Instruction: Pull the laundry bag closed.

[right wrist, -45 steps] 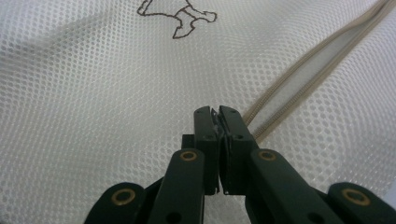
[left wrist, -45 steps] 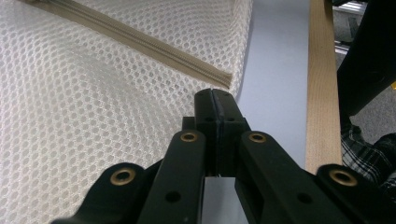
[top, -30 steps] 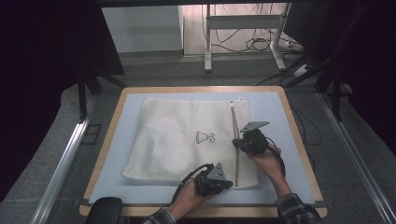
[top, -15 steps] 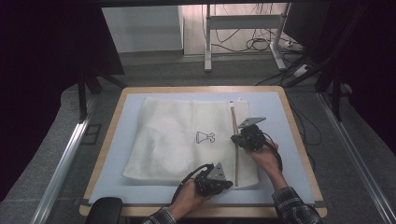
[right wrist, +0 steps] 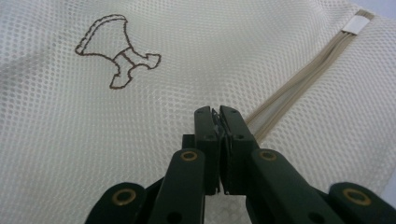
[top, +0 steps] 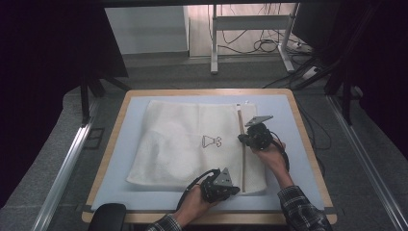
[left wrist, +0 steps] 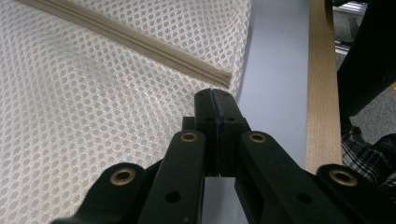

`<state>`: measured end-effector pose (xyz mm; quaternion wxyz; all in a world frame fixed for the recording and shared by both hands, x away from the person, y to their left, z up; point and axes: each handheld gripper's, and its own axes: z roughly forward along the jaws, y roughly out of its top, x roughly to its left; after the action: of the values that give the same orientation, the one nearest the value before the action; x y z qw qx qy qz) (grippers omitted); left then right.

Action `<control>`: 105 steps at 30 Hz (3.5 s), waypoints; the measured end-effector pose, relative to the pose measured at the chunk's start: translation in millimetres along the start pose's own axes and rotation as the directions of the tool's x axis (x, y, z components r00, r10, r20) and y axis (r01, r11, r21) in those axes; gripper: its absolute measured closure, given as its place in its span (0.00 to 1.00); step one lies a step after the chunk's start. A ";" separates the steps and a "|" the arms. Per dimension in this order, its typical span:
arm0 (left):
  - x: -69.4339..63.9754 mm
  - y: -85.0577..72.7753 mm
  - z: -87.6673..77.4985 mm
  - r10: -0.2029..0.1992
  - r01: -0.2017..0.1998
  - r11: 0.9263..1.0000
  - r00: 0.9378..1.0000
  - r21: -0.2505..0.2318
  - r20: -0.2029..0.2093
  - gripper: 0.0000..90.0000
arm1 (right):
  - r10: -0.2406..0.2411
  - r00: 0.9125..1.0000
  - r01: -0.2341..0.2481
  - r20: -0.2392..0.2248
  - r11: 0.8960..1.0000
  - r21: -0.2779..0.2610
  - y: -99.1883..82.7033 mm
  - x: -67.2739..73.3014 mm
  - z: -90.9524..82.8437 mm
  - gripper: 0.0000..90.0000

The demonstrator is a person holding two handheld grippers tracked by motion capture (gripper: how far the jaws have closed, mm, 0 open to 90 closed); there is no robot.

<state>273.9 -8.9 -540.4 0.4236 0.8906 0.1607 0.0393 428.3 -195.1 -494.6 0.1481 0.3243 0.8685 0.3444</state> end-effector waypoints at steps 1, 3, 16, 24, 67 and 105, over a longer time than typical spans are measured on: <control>0.0 0.0 0.0 -0.001 0.001 1.000 1.000 0.000 0.000 1.00 | 0.001 1.000 -0.001 0.004 1.000 -0.001 0.6 -1.0 0.7 0.96; -0.1 0.0 0.0 -0.001 0.001 1.000 1.000 0.000 -0.001 1.00 | 0.004 1.000 -0.004 0.003 1.000 0.000 2.0 -3.0 1.9 0.96; -0.3 0.0 0.0 0.001 -0.001 1.000 1.000 0.000 -0.002 1.00 | 0.015 1.000 -0.016 0.020 1.000 0.015 8.0 -13.9 14.6 0.96; -1.5 -0.1 0.8 -0.011 0.011 1.000 1.000 -0.012 -0.002 1.00 | 0.035 0.999 -0.036 0.034 0.999 0.016 12.9 -25.1 25.0 0.96; -1.0 0.0 0.4 -0.007 0.007 1.000 1.000 -0.007 -0.002 1.00 | 0.062 0.993 -0.065 0.103 0.997 0.030 39.6 -59.8 57.6 0.96; -0.1 0.1 -0.1 -0.001 0.001 1.000 1.000 0.000 0.000 1.00 | 0.084 0.986 -0.090 0.146 0.995 0.033 64.0 -86.5 80.9 0.96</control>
<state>273.8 -8.9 -540.3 0.4235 0.8906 0.1613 0.0392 561.1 -176.6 -505.5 0.1890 0.3890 0.8472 0.3087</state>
